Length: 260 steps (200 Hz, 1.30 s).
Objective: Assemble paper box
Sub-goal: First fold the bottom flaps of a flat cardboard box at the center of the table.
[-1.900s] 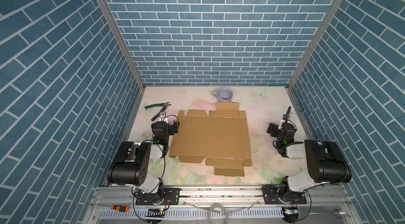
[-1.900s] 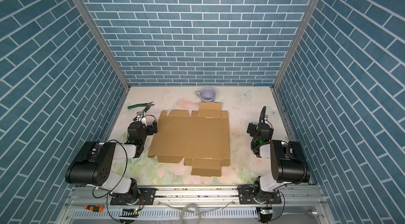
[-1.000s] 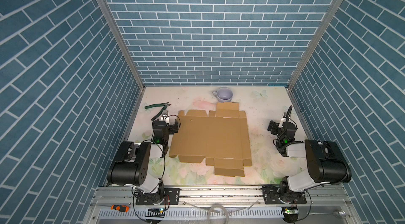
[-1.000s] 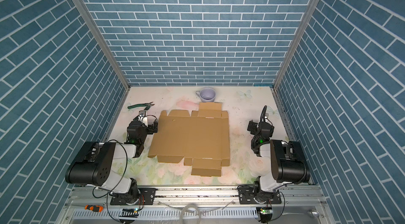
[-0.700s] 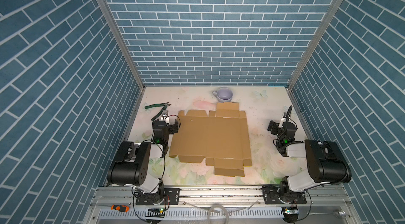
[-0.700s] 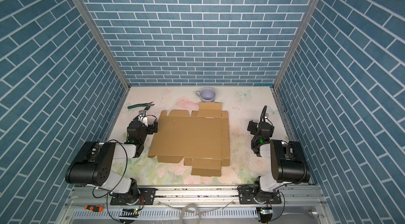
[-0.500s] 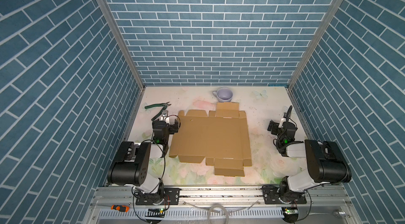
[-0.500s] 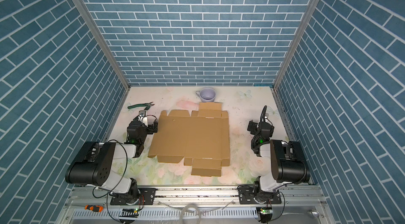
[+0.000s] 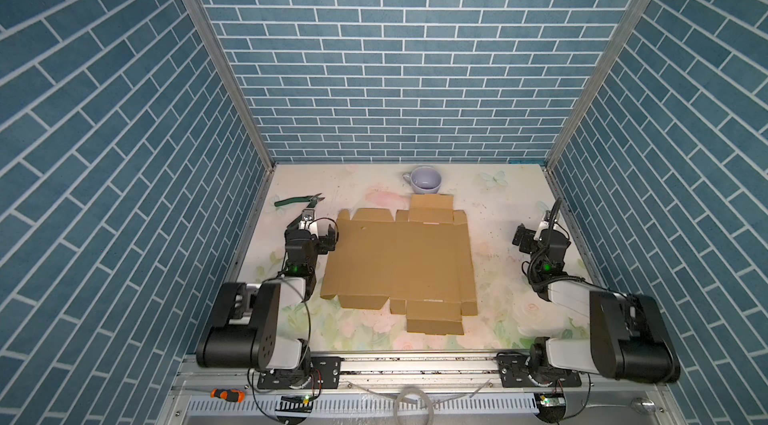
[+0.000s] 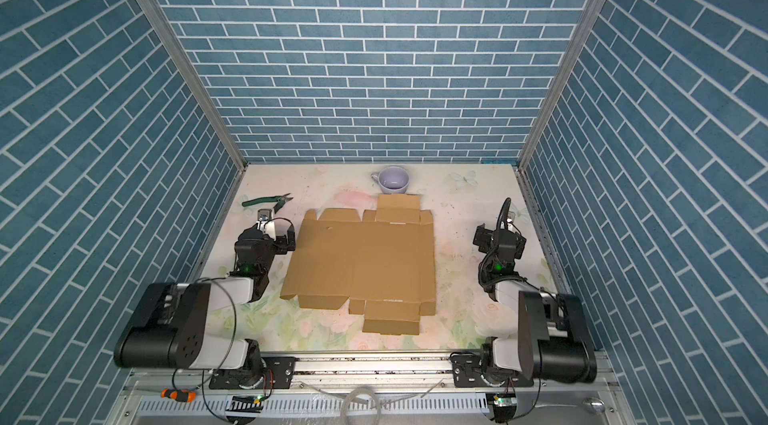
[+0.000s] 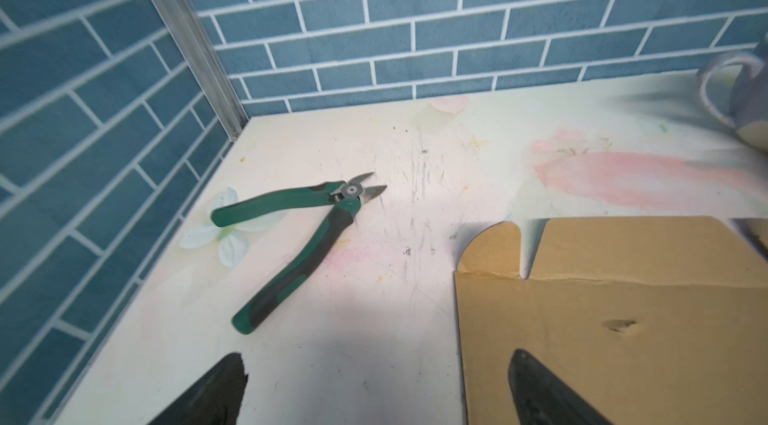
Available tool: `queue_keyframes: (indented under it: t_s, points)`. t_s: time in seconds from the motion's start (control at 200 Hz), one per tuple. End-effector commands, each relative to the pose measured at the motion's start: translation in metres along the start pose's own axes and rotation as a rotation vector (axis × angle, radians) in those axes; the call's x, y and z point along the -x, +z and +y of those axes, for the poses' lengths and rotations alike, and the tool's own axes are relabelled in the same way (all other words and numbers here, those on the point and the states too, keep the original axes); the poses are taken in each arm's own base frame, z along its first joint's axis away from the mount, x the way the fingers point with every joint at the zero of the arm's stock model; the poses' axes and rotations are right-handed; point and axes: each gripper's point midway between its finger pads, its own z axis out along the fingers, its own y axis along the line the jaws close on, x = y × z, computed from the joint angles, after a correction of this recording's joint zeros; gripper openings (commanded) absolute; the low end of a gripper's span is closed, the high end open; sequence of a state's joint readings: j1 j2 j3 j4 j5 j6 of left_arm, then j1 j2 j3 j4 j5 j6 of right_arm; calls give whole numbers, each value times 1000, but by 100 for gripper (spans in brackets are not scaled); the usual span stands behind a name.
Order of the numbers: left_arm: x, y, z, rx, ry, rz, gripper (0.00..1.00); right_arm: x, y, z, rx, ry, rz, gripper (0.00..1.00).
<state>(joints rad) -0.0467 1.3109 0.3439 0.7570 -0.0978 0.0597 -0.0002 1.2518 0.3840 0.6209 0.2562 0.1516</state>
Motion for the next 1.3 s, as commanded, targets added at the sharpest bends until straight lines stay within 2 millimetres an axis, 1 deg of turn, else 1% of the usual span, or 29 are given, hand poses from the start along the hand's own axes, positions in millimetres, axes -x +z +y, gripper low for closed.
queue_keyframes:
  t_s: [0.0,0.055,0.125,0.145,0.21,0.26,0.305,0.335,0.42,0.455,0.485,0.525,0.535,0.54,0.545,0.59,0.64,0.69,0.78,0.825,0.885,0.975,1.05,1.17,1.295]
  points:
    - [20,-25,24,118,-102,-6,100,22,-16,-10,-68,120,76,99]
    - [26,-40,34,169,-172,-2,100,29,-27,-11,-92,166,129,99]
    - [30,-57,48,237,-264,19,100,31,-43,-15,-134,233,218,99]
    - [31,-61,51,253,-293,28,100,32,-46,-13,-129,261,241,99]
    - [32,-73,54,272,-386,61,100,36,-55,3,-40,342,283,99]
    - [33,-79,52,258,-473,89,100,35,-61,13,17,434,316,99]
    - [33,-83,50,243,-577,106,100,38,-65,27,122,472,322,98]
    - [36,-84,47,211,-640,105,100,40,-68,37,189,494,325,96]
    - [62,-80,26,4,-723,44,100,43,-76,57,302,533,361,90]
    - [71,-78,21,-47,-725,40,95,40,-78,63,330,542,395,87]
    - [73,-76,19,-54,-717,79,92,36,-80,66,338,550,434,86]
    - [67,-73,19,-24,-678,186,84,29,-82,71,349,561,490,83]
    - [59,-72,18,-13,-666,227,82,27,-82,72,354,564,506,82]
    - [62,-72,18,-12,-662,235,81,26,-82,73,358,566,514,81]
    - [64,-72,18,-11,-657,244,80,25,-83,74,361,567,522,81]
    - [55,-71,12,-20,-619,360,76,17,-86,85,400,582,589,77]
    - [40,-70,4,-25,-605,461,72,5,-92,96,427,586,658,75]
    - [24,-70,-1,-17,-581,520,73,-7,-99,106,437,562,709,75]
    - [-4,-71,-6,13,-533,587,80,-25,-107,114,436,497,759,77]
    - [-18,-68,-8,23,-536,620,82,-35,-109,118,439,464,787,78]
    - [-32,-61,-16,6,-540,657,84,-52,-109,127,454,430,852,80]
    - [-45,-49,-33,-23,-513,707,86,-75,-110,140,477,373,956,82]
    - [-55,-41,-44,-37,-484,743,87,-86,-111,149,497,330,992,82]
    - [-77,-36,-47,-28,-473,793,88,-99,-111,160,515,287,1030,83]
    - [-90,-34,-54,-47,-499,806,88,-113,-106,173,547,283,1066,80]
